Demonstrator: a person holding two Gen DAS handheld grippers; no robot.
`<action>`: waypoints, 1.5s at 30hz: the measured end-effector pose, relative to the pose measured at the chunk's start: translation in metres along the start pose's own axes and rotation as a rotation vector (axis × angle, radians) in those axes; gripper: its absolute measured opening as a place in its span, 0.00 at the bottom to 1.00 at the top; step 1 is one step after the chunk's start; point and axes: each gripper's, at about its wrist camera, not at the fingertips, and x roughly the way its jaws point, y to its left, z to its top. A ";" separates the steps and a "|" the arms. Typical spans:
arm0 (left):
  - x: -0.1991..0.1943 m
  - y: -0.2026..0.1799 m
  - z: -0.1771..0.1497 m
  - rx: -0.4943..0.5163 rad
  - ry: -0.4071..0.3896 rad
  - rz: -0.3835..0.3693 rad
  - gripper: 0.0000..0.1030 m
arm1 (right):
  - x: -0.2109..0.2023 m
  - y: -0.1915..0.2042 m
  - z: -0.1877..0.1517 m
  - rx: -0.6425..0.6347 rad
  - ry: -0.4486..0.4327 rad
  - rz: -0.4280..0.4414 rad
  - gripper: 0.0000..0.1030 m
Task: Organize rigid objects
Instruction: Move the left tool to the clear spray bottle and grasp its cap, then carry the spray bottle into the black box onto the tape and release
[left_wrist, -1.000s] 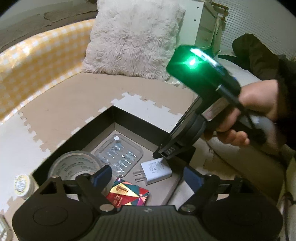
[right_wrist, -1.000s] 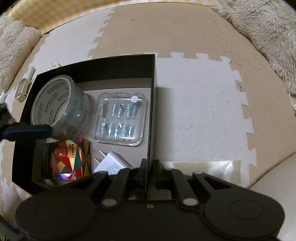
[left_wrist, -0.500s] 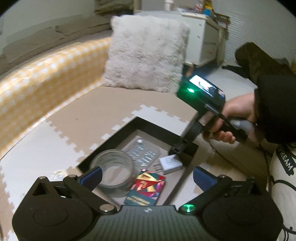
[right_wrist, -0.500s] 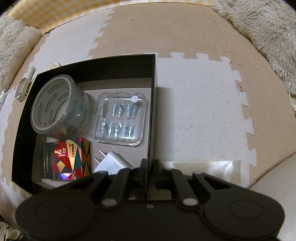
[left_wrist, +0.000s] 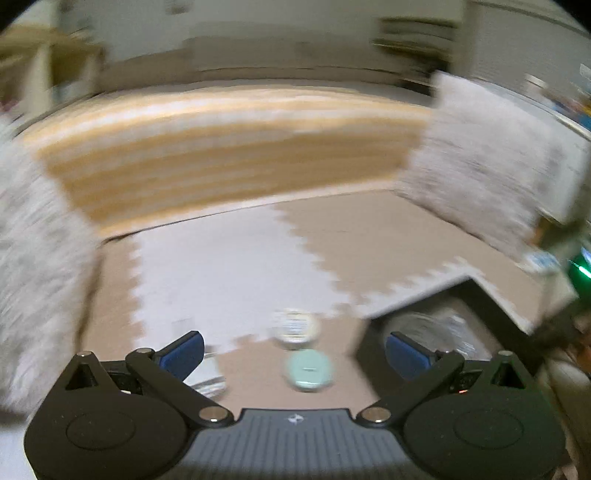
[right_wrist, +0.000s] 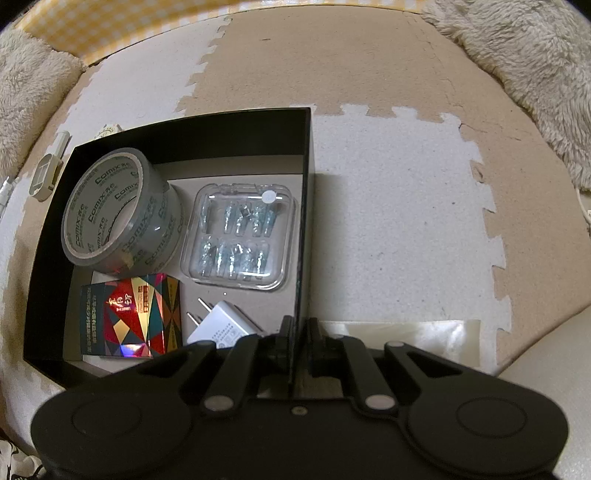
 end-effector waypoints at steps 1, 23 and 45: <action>0.003 0.011 0.001 -0.039 0.001 0.027 1.00 | 0.000 0.000 0.000 -0.001 0.000 -0.001 0.07; 0.040 0.201 -0.040 -0.326 0.181 0.486 0.79 | 0.000 0.001 0.000 -0.011 0.002 -0.005 0.07; 0.090 0.178 -0.053 0.172 0.302 0.464 0.34 | 0.000 0.001 0.000 -0.012 0.003 -0.001 0.08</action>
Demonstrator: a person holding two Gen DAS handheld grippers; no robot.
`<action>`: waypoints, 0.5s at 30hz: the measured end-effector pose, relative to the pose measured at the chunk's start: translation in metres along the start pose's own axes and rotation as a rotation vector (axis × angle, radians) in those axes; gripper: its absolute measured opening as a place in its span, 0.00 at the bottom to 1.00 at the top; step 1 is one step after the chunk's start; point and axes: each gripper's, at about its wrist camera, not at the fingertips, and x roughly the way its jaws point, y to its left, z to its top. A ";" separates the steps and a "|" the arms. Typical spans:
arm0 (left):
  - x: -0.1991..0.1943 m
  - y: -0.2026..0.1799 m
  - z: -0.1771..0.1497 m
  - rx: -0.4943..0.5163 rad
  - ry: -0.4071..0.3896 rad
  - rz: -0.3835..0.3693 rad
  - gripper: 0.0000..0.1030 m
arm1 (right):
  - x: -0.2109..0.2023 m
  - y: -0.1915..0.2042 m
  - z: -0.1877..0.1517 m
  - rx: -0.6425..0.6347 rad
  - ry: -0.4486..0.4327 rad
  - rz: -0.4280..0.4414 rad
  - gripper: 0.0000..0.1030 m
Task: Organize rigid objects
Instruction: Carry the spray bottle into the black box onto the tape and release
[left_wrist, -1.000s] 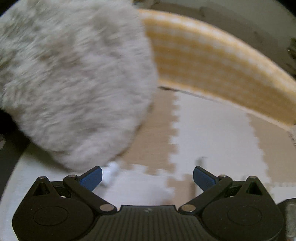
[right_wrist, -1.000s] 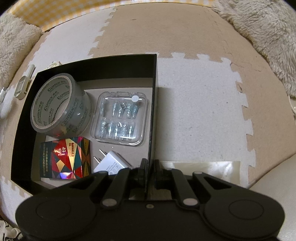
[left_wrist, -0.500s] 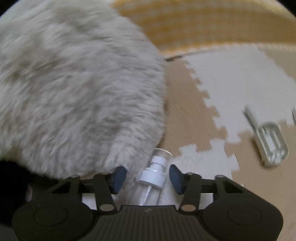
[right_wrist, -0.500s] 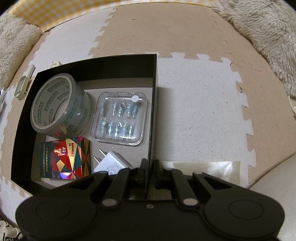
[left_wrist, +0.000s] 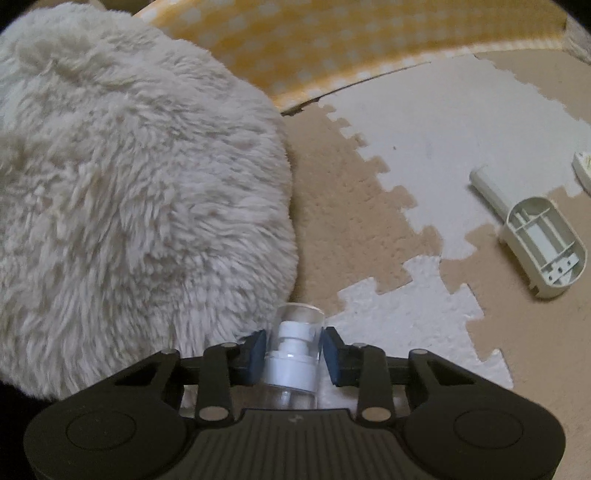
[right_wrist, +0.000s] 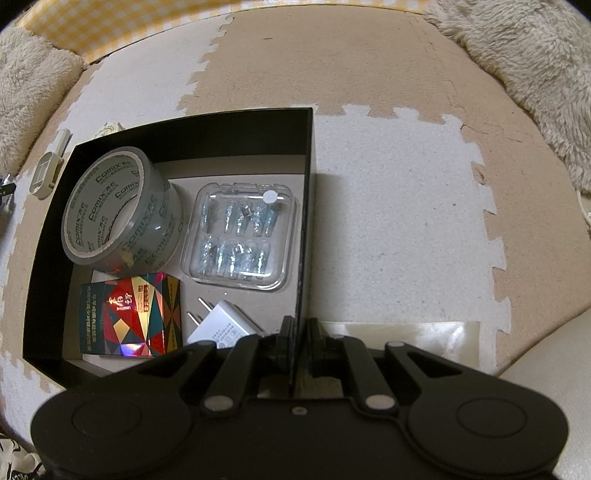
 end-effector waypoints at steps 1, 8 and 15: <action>-0.003 0.001 -0.001 -0.020 0.000 -0.014 0.34 | 0.000 0.000 0.000 0.000 0.000 0.001 0.08; -0.040 -0.004 0.001 -0.028 -0.047 -0.087 0.33 | 0.000 0.002 0.000 -0.005 -0.001 -0.004 0.07; -0.084 -0.016 0.002 -0.029 -0.101 -0.152 0.33 | 0.000 0.002 -0.001 -0.010 -0.004 -0.004 0.07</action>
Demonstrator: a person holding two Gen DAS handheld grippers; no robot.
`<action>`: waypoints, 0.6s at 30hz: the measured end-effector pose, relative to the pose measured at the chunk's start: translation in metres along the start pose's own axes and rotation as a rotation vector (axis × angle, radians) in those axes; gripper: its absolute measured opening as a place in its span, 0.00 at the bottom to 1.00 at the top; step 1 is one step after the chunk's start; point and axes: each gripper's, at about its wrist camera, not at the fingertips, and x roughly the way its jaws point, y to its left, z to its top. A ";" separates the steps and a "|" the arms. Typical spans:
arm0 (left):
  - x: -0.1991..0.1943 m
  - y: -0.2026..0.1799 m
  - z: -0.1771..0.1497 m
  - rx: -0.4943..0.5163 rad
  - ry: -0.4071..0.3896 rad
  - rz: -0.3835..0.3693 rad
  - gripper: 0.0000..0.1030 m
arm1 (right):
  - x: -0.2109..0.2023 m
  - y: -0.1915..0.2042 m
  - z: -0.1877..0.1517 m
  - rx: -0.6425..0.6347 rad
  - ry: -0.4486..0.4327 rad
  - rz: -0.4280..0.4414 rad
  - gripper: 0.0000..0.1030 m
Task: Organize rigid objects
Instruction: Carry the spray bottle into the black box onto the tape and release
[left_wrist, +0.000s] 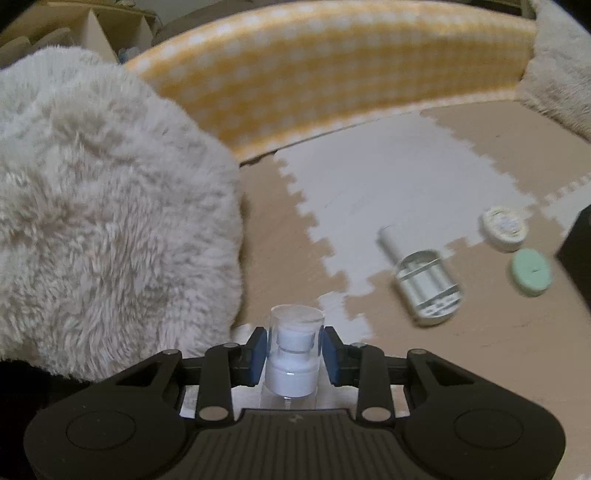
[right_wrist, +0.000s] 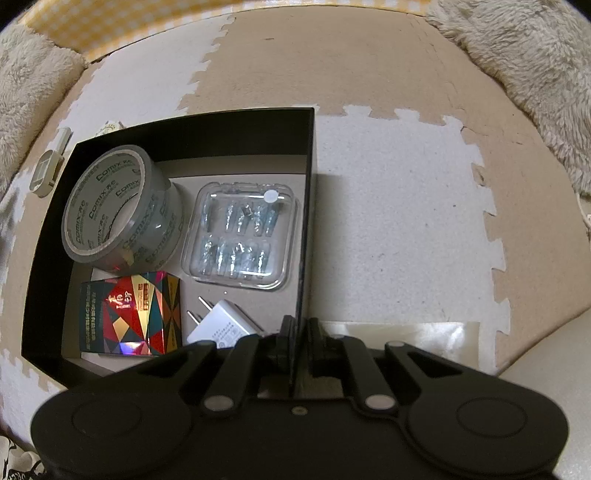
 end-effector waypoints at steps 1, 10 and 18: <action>-0.005 -0.002 0.000 0.001 -0.004 -0.009 0.32 | 0.000 0.000 0.000 -0.001 0.000 0.000 0.07; -0.045 -0.012 -0.013 -0.028 -0.048 -0.056 0.32 | 0.000 -0.001 0.000 -0.005 0.001 -0.001 0.07; -0.082 -0.028 0.002 -0.069 -0.181 -0.115 0.32 | 0.000 0.001 0.001 -0.007 0.004 -0.007 0.07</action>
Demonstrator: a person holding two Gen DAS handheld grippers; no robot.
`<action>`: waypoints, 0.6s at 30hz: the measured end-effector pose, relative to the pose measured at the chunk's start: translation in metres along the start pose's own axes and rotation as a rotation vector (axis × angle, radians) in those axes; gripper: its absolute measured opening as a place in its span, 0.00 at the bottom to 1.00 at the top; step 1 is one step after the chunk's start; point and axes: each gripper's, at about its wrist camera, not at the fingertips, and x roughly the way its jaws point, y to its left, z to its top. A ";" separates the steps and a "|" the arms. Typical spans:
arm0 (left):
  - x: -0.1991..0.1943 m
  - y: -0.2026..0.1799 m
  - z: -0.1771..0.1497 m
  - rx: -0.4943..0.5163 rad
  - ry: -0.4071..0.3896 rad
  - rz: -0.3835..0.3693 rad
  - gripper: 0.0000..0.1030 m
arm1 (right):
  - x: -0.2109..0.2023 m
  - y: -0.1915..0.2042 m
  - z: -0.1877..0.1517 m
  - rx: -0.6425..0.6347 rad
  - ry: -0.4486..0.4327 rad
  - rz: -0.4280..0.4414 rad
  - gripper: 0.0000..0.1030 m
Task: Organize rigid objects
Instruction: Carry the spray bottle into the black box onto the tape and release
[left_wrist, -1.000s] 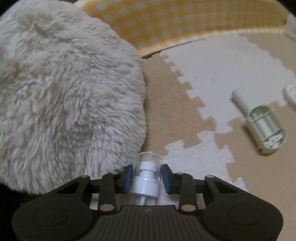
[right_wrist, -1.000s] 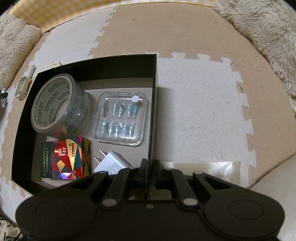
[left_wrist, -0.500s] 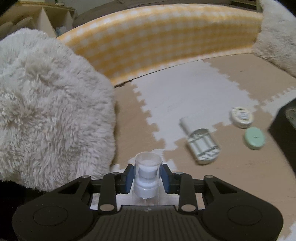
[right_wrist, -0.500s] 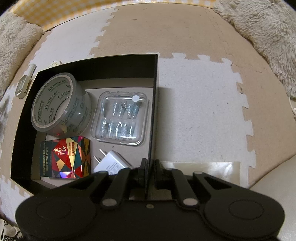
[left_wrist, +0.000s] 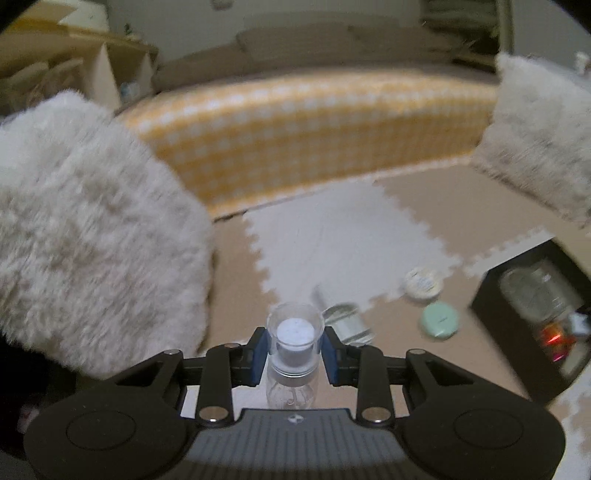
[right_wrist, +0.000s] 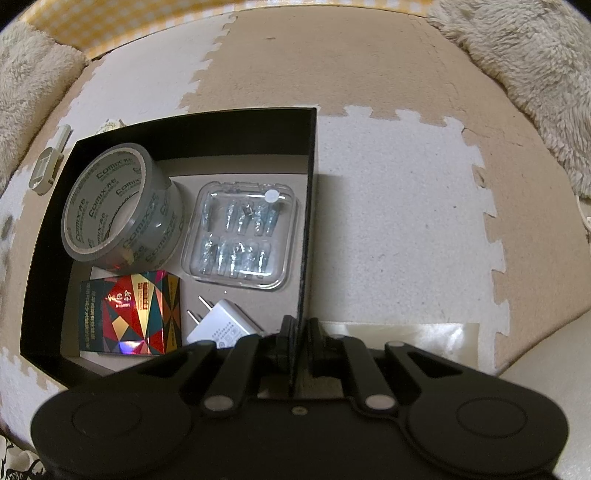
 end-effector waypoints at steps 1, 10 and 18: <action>-0.003 -0.006 0.003 0.002 -0.015 -0.018 0.32 | 0.000 0.000 0.000 0.000 0.001 0.000 0.07; -0.013 -0.091 0.034 0.051 -0.121 -0.243 0.32 | 0.001 0.000 0.000 -0.002 0.001 0.002 0.07; 0.001 -0.165 0.051 0.109 -0.138 -0.381 0.32 | 0.001 -0.001 0.000 -0.003 0.000 0.003 0.08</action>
